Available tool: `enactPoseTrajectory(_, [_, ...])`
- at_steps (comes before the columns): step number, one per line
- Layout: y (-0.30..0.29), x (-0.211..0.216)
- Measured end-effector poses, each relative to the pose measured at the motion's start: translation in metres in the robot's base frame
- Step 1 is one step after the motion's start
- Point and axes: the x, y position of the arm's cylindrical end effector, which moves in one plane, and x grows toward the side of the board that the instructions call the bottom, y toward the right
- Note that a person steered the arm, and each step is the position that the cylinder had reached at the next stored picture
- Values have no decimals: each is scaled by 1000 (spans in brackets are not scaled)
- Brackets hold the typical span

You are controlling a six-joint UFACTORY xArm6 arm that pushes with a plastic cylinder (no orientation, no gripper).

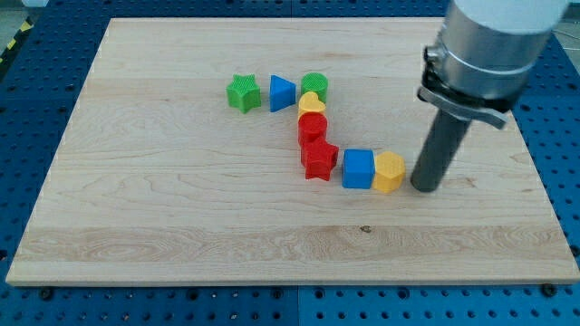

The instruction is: Place the arm below to the blue cube and yellow hexagon

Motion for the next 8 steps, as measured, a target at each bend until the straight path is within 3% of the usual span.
enactPoseTrajectory(2, [13,57])
enactPoseTrajectory(6, [-60,57])
enactPoseTrajectory(8, [-62,48])
